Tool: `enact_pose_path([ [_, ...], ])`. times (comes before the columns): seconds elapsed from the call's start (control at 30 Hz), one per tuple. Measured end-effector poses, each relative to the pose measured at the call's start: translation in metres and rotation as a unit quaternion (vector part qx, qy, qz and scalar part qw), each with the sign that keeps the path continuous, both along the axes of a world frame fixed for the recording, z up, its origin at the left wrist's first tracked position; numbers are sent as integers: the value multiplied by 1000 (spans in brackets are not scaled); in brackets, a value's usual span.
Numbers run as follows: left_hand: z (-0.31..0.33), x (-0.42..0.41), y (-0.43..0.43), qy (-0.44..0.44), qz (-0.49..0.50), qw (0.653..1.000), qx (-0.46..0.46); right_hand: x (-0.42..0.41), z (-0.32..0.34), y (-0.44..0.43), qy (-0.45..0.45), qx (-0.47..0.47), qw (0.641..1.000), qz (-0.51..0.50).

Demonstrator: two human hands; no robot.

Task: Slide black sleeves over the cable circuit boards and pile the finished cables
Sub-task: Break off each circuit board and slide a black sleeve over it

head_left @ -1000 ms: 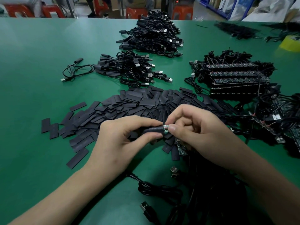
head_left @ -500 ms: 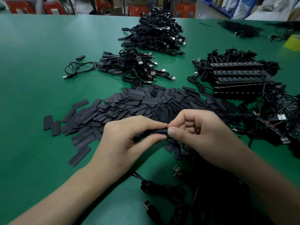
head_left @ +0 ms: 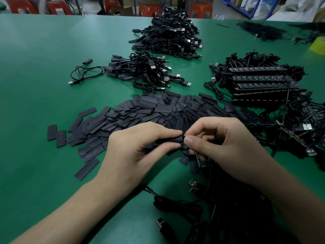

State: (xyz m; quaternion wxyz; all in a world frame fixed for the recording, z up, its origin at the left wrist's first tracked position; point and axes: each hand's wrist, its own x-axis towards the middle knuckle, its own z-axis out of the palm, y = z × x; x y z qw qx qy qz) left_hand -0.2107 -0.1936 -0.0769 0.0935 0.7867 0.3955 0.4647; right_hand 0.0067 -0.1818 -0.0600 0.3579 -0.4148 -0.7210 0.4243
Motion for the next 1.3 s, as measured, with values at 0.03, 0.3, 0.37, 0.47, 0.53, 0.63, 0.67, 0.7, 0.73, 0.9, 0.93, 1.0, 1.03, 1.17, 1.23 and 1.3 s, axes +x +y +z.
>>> enact_pose_path([
  [0.03,1,0,0,-7,1,1000,-8,0,0,-1,-14,36,999,-14],
  [0.3,10,0,4,-222,-59,933,-276,-2,1,-4,-145,341,924,-95],
  [0.37,11,1,5,-252,-89,906,-330,-1,0,-4,-146,355,919,-92],
  [0.47,12,-2,7,-248,-98,898,-351,0,1,-4,-114,318,937,-82],
  [0.53,12,-3,8,-234,-105,900,-353,0,1,-3,-101,297,947,-74],
  [0.63,11,-3,8,-203,-113,907,-350,1,0,-2,-92,282,953,-54],
  [0.67,11,-3,8,-195,-112,910,-350,1,-1,-1,-88,275,956,-45],
  [0.7,10,-4,9,-187,-109,912,-349,2,-2,0,-85,270,958,-37],
  [0.73,9,-4,9,-182,-105,913,-349,2,-2,1,-83,266,960,-31],
  [0.9,8,-4,9,-199,-117,901,-368,5,-3,3,-71,263,962,-23],
  [0.93,9,-4,9,-204,-124,898,-370,5,-3,3,-71,267,961,-27],
  [1.0,9,-3,8,-213,-134,895,-369,6,-3,2,-70,282,956,-41],
  [1.03,9,-3,8,-218,-134,894,-368,5,-2,1,-68,290,953,-49],
  [1.17,8,-3,7,-232,-135,891,-367,4,-2,-2,-62,308,948,-47],
  [1.23,6,-3,7,-236,-141,886,-373,4,-1,-1,-64,309,948,-40],
  [1.3,6,-4,7,-238,-145,883,-377,4,-1,0,-68,307,949,-32],
])
